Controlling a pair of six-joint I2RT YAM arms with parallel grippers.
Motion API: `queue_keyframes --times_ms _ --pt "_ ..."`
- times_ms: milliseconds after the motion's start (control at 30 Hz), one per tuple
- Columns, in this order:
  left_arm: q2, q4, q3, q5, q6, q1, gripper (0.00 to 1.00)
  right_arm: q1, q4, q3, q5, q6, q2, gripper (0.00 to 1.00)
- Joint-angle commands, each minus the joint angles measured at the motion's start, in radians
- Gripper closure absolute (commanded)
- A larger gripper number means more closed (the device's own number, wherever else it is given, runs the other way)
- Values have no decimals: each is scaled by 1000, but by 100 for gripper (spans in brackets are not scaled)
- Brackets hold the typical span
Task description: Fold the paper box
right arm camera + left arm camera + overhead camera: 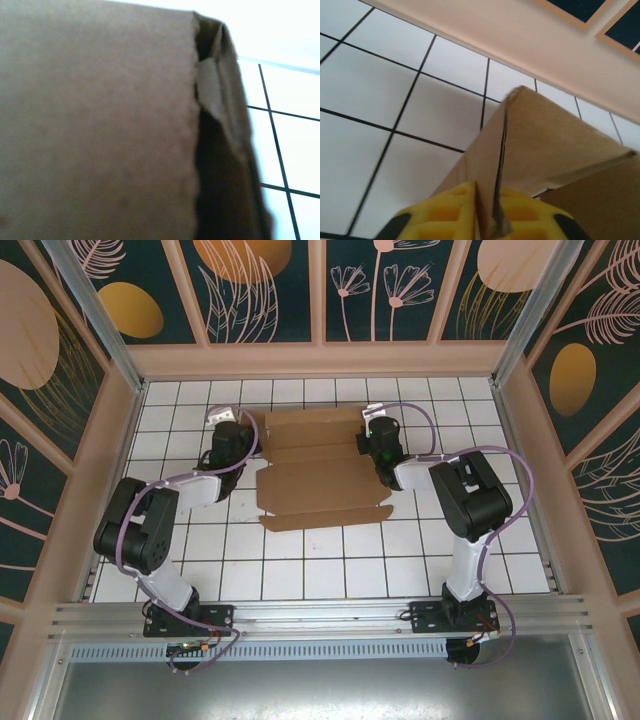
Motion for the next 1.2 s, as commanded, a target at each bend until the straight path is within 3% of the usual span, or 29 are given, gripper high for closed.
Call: queue_keyframes --times_ms 0,200,333,500,567,767,933,1067,1167 --pt "39 42 73 -12 -58 -62 83 8 -69 10 -15 -26 38 100" --pt "15 -11 61 -90 4 -71 82 6 -68 9 -11 -23 37 100" --pt "-94 -56 8 -99 84 -71 78 3 -69 9 -6 -18 37 100" --pt "-252 -158 -70 -103 198 -69 57 2 -76 14 2 -20 41 100" --pt "-325 -192 -91 -44 263 -68 49 3 -77 14 3 -19 42 100" --pt "-515 -187 -144 -50 353 -15 35 3 -82 17 0 -23 44 100" --pt "-396 -196 -47 -31 295 157 37 5 -83 16 -2 -25 44 100" --pt "-207 -233 102 -27 307 213 40 5 -86 21 -5 -27 47 100" --pt "-81 -253 202 75 372 234 41 5 -90 23 -8 -31 48 100"
